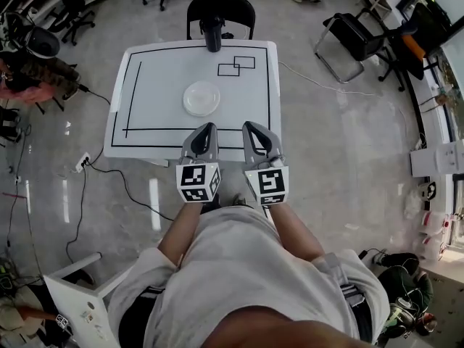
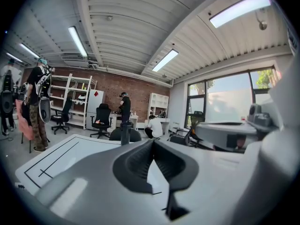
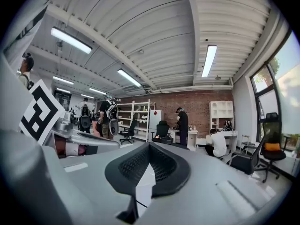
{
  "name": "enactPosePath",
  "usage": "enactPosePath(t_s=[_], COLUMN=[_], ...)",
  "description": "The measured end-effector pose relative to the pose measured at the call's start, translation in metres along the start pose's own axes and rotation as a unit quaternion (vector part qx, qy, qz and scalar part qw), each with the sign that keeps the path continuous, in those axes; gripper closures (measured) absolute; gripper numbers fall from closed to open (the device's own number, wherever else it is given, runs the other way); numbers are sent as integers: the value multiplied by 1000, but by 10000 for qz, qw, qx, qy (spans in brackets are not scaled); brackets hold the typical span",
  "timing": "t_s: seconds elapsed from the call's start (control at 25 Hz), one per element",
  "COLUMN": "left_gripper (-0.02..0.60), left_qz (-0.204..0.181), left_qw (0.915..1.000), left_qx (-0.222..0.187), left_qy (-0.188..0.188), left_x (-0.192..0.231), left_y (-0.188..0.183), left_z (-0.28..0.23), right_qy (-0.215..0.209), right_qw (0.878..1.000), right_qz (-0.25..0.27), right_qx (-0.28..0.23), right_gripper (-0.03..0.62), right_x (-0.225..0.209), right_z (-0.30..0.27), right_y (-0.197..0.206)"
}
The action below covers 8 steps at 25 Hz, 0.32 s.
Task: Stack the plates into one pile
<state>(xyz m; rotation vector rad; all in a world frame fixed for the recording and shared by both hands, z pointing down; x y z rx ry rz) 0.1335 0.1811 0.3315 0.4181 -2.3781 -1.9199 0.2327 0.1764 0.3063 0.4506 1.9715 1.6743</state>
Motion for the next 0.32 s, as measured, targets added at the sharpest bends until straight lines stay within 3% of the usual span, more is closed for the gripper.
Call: enactPosePath(t_s=[0.12, 0.32], left_gripper=[581, 581], left_qz=[-184, -131], left_qw=[9998, 9999], left_qx=[3, -4], left_qy=[-51, -75], left_x=[-9, -5], left_y=[-3, -16], left_z=[2, -2], right_qy=[-214, -361], right_qw=[9995, 9970], right_qz=[-206, 657], right_qx=[-134, -194], right_gripper=[594, 594], right_x=[-3, 5], right_z=[10, 7], right_y=[-5, -15])
Point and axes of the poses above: the fingertips, and each gripper's own axes: z backward along the fingers, x to its left, y out of its underside, the point moved 1 cm from there along z, backward along the fingers, and after that the axes turned 13 degrees about -z, right-handed, at the moved point
